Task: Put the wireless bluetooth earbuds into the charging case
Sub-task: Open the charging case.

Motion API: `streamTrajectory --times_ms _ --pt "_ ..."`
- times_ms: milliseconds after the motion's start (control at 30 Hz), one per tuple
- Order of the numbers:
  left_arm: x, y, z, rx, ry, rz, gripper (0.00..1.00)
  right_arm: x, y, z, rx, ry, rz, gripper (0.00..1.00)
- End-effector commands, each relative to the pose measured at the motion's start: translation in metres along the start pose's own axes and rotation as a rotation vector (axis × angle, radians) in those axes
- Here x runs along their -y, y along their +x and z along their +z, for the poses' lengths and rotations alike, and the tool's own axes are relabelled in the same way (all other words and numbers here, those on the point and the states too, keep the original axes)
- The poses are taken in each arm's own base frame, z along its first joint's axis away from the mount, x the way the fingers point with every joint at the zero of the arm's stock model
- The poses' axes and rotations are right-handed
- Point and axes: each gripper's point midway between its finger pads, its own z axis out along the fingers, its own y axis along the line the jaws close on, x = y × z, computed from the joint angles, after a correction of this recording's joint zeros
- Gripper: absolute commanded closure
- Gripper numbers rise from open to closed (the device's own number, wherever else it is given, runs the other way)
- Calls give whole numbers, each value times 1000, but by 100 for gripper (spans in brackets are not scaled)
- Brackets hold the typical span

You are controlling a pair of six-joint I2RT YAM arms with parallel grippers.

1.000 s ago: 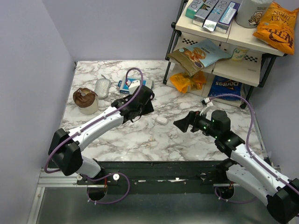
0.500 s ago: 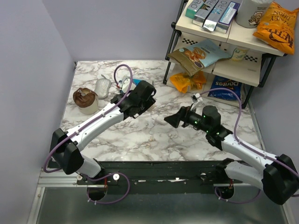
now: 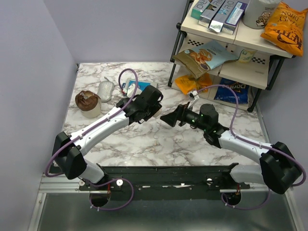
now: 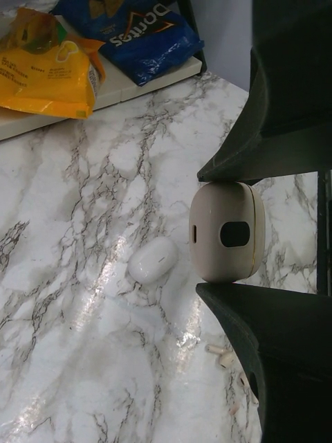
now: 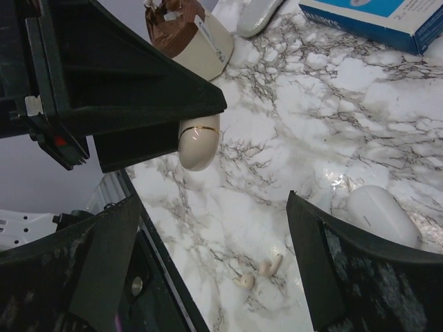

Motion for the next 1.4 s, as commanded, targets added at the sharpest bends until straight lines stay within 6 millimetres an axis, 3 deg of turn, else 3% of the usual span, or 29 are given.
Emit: streamTrajectory --times_ms 0,533,1367 --pt "2 7 -1 -18 5 -4 100 -13 -18 13 57 -39 1 6" --pt "1 13 -9 -34 33 7 100 6 -9 33 32 18 50 8" --pt "6 7 -18 -5 69 0 100 32 16 23 -5 114 93 10"
